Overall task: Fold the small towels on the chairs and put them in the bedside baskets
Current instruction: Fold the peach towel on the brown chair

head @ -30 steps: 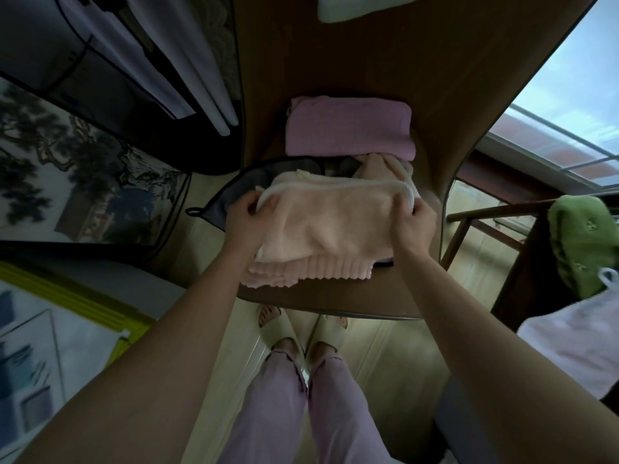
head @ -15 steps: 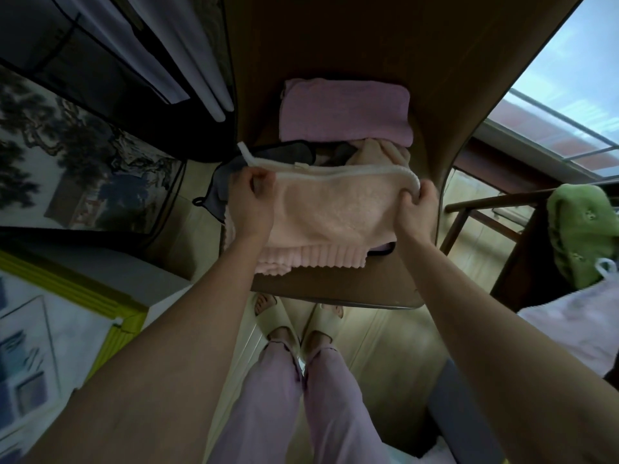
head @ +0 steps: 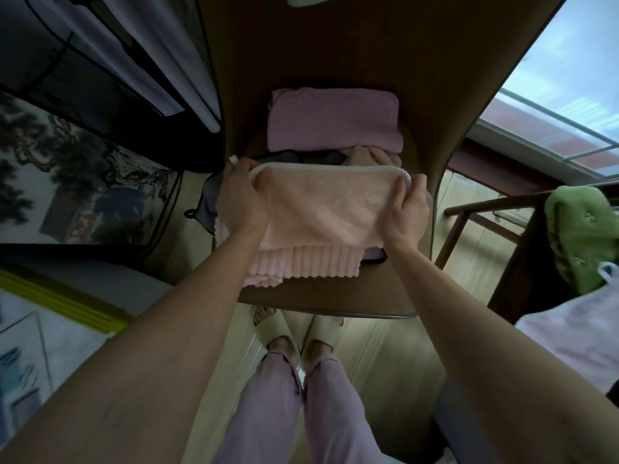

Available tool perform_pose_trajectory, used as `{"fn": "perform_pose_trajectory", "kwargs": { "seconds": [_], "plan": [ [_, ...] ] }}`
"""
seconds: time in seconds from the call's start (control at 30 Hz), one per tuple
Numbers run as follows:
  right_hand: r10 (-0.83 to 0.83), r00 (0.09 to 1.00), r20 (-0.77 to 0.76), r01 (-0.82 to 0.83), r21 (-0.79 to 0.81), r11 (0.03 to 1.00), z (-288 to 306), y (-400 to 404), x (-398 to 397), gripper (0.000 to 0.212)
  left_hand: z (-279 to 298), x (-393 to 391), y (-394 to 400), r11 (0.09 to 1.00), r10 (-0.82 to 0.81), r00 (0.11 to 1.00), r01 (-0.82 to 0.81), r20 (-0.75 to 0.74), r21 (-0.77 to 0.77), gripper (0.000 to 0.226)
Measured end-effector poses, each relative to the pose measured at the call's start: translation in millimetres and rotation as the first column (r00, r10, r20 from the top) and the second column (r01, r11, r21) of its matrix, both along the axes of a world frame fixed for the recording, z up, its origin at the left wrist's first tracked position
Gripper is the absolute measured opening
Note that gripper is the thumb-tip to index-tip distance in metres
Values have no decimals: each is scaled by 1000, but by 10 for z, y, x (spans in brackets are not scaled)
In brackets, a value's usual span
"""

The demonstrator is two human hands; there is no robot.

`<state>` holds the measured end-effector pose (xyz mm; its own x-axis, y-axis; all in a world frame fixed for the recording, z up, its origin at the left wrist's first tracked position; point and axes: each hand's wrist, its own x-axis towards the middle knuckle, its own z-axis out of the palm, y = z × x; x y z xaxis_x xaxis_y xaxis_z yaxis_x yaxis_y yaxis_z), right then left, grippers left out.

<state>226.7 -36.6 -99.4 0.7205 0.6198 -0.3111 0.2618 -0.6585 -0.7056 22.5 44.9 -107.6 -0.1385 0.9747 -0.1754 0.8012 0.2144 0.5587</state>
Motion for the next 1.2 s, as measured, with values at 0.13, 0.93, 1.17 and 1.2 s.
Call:
{"fn": "perform_pose_trajectory", "kwargs": {
  "seconds": [0.13, 0.93, 1.17, 1.2],
  "plan": [
    [16, 1000, -27, -15, 10, 1000, -2, -17, 77, 26, 57, 65, 18, 981, -138, 958, 167, -249, 98, 38],
    [79, 994, -72, -76, 34, 996, -355, -132, 478, 24, -451, 511, -529, 585, -736, 649, 753, -193, 300, 57],
    [-54, 937, -345, 77, 53, 996, -78, -217, 451, 31, -311, 448, -513, 550, -810, 575, 812, -111, 192, 74],
    [-56, 921, -386, 85, 58, 995, -49, -274, 437, 34, -290, 436, -536, 554, -799, 590, 797, -115, 239, 64]
  ]
}}
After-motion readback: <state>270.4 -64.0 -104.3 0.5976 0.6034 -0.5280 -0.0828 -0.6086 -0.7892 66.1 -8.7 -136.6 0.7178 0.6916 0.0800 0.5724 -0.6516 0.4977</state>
